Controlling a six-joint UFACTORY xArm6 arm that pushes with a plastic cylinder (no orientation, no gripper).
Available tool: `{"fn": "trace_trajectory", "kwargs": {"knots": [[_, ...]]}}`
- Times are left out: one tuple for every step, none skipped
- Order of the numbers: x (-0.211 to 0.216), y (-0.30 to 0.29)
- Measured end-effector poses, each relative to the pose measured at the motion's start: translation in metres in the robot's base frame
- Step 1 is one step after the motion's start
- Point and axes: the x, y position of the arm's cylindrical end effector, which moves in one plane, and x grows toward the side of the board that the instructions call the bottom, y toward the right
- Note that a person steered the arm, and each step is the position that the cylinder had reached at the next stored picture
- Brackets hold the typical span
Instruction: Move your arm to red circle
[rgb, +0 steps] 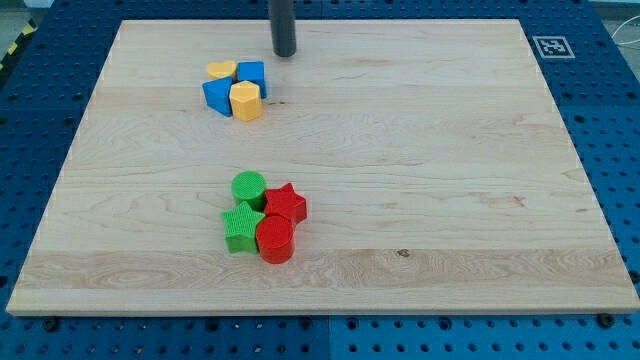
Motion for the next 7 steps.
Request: {"fn": "trace_trajectory", "kwargs": {"knots": [[0.007,0.022],[0.025,0.048],[0.028,0.053],[0.048,0.095],[0.053,0.105],[0.078,0.122],[0.098,0.131]]}}
